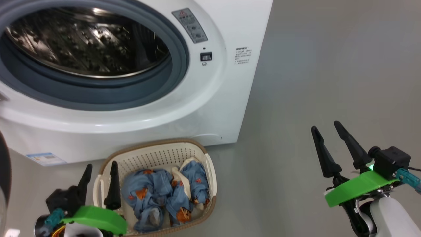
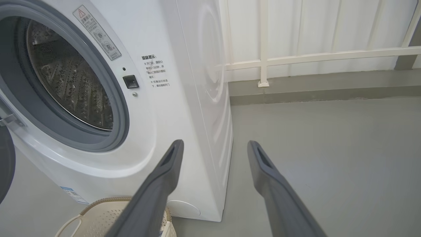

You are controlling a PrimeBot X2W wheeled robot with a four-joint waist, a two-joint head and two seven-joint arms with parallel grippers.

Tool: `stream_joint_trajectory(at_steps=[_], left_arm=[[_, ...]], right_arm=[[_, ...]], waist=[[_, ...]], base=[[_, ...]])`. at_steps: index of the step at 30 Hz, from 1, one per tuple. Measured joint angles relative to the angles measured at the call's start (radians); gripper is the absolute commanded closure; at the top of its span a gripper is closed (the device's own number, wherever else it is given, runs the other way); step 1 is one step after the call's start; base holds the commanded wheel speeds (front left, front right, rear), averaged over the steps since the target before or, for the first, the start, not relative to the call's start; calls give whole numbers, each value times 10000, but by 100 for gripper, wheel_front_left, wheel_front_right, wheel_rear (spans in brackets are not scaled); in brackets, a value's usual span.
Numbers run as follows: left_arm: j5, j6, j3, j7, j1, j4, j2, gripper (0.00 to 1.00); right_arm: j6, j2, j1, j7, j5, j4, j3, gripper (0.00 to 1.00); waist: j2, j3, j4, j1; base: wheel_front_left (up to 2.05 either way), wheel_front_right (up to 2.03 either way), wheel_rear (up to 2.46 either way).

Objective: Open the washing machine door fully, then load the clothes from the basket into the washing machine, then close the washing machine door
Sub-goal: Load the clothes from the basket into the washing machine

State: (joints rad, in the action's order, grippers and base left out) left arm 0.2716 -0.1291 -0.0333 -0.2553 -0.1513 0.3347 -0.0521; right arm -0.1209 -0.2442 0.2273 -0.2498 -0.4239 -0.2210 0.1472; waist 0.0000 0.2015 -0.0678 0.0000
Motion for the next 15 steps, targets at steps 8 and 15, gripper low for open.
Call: stream_joint_trajectory(at_steps=[8, 15], left_arm=[[750, 0, -627, 2, -1177, 2000, -257, 0], [966, 0, -1191, 0, -2731, 3682, -575, 0]], right_arm=[[0, 59, 561, 0, 0, 140, 0, 0], [0, 299, 1191, 0, 19, 280, 36, 0]], waist=[[0, 1097, -63, -1], [0, 2155, -168, 0]], base=[[0, 0, 0], [0, 0, 0]])
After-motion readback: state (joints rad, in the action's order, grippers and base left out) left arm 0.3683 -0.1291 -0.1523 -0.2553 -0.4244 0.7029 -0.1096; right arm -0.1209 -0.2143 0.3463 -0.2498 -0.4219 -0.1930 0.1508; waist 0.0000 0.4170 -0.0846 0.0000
